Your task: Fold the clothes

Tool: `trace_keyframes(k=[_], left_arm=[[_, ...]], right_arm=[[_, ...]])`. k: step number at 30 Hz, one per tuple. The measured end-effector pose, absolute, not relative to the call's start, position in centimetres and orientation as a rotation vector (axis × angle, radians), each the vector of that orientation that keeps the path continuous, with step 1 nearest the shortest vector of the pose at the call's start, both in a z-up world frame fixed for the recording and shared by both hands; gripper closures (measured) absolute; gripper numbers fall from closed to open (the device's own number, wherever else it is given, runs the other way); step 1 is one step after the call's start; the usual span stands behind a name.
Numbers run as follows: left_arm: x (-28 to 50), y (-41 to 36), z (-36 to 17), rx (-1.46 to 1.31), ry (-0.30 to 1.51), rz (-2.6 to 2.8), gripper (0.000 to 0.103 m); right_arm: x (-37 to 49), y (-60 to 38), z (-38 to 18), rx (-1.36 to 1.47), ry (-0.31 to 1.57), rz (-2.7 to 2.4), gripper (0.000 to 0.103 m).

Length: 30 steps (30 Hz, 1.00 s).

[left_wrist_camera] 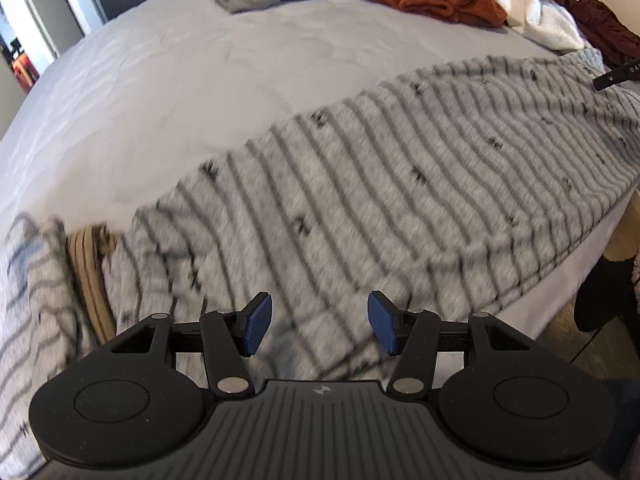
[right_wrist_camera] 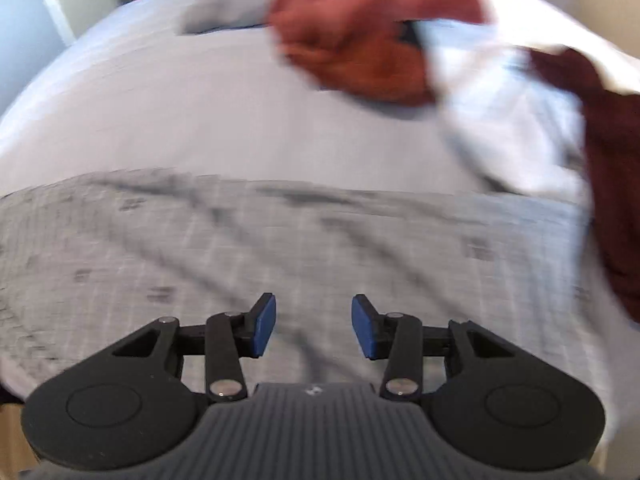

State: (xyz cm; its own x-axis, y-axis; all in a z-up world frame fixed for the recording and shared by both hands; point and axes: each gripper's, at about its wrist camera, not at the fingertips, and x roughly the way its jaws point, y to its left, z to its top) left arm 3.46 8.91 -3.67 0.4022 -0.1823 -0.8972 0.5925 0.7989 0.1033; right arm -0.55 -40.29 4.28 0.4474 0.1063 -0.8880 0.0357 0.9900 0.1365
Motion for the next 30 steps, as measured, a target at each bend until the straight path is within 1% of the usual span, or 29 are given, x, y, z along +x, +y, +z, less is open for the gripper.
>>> trace_keyframes(k=[5,12,15,18,22,26,30], left_arm=[[2.8,11.5,-5.1,0.442,1.096,-0.484,0.052],[1.6,14.2,-6.2,0.429,1.109,-0.473,0.052],[2.0,15.6,-7.0,0.400,1.130,-0.419,0.052],[1.9,16.6,-7.1,0.374,1.145,-0.394,0.052],[1.2,17.2,-6.1,0.337,1.113,-0.423,0.052],[0.7,17.5,-4.2,0.270,1.028,-0.430,0.052],[1.7,18.9,-2.3,0.103,0.943,-0.327,0.051]], right_arm=[[0.0,-30.5,4.0,0.091,1.079,0.269,0.057],[-2.9,-16.3,3.8,-0.148,0.968,0.689,0.057],[-3.8,-12.9,2.6,-0.204,0.967,0.744,0.059],[-3.5,-11.9,0.7,-0.201,1.041,0.748,0.059],[-3.8,-11.7,-1.0,-0.172,1.116,0.741,0.058],[-4.6,-11.1,-0.9,-0.206,1.123,0.772,0.057],[-4.1,-11.5,-0.4,-0.154,1.137,0.767,0.058]])
